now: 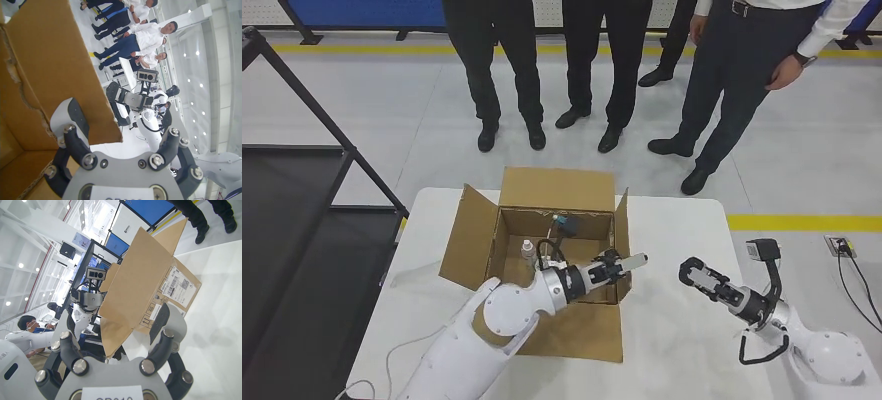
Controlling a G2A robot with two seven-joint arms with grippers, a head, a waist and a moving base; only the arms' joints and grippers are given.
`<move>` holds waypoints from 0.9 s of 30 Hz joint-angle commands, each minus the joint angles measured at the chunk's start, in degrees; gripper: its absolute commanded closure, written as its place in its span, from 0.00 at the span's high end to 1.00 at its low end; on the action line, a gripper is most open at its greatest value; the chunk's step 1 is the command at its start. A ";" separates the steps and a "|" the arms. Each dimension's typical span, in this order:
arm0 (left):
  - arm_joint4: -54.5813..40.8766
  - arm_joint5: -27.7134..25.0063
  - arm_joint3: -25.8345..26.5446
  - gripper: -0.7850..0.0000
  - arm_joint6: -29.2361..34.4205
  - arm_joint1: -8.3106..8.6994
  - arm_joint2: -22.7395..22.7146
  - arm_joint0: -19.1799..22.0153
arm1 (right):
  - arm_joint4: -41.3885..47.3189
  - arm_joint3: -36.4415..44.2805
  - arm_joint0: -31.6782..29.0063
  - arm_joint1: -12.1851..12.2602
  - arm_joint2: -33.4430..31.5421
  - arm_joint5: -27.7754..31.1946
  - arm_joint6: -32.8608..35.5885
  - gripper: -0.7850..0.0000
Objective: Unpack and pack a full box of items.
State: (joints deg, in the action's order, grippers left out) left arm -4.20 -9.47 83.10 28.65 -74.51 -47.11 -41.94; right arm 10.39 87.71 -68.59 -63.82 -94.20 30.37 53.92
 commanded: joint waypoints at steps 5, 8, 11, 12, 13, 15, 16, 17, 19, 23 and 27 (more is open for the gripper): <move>0.43 -0.30 -0.41 1.00 -0.37 -0.20 0.42 0.05 | -0.05 -0.02 -0.02 0.02 -0.08 -0.18 -0.11 1.00; 0.43 -0.30 -0.41 1.00 -0.37 -0.20 0.42 0.05 | -0.05 -0.02 -0.02 0.02 -0.08 -0.18 -0.11 1.00; 1.44 0.72 0.01 1.00 -0.24 -0.32 0.89 -0.43 | 0.44 0.71 -0.41 -0.01 -0.06 -0.46 -1.92 1.00; 1.87 1.53 -0.12 1.00 0.06 -0.48 1.33 -0.19 | 1.11 0.84 -0.41 0.01 -0.05 -0.37 -2.30 1.00; 2.38 2.14 -0.40 1.00 0.19 -0.72 1.91 0.18 | 1.76 0.80 -0.31 0.05 -0.13 -0.30 -2.40 1.00; 3.40 3.16 -1.38 1.00 0.19 -1.32 3.30 1.15 | 3.00 0.59 -0.14 0.17 -0.28 0.06 -2.14 1.00; 3.46 3.50 -2.02 1.00 0.27 -1.66 3.94 1.68 | 3.58 0.37 -0.10 0.22 -0.39 0.36 -2.08 1.00; 3.34 3.67 -2.77 1.00 0.37 -2.01 4.53 2.23 | 4.20 0.15 -0.07 0.27 -0.50 0.80 -2.12 1.00; 3.28 4.17 -4.73 1.00 0.70 -2.76 5.79 3.47 | 6.11 -0.39 -0.10 0.32 -0.46 1.61 -1.83 1.00; 3.74 4.53 -8.26 1.00 1.05 -4.21 8.08 5.58 | 9.00 -1.64 0.32 0.34 -0.28 2.88 -2.69 1.00; 3.84 3.81 -10.46 1.00 1.69 -5.19 9.12 6.48 | 8.73 -3.20 2.43 0.31 1.27 1.55 -3.70 1.00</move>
State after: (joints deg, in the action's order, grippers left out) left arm -0.48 -5.38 73.00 30.22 -79.56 -38.12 -35.52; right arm 19.52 84.89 -66.77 -63.49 -93.34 32.42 50.49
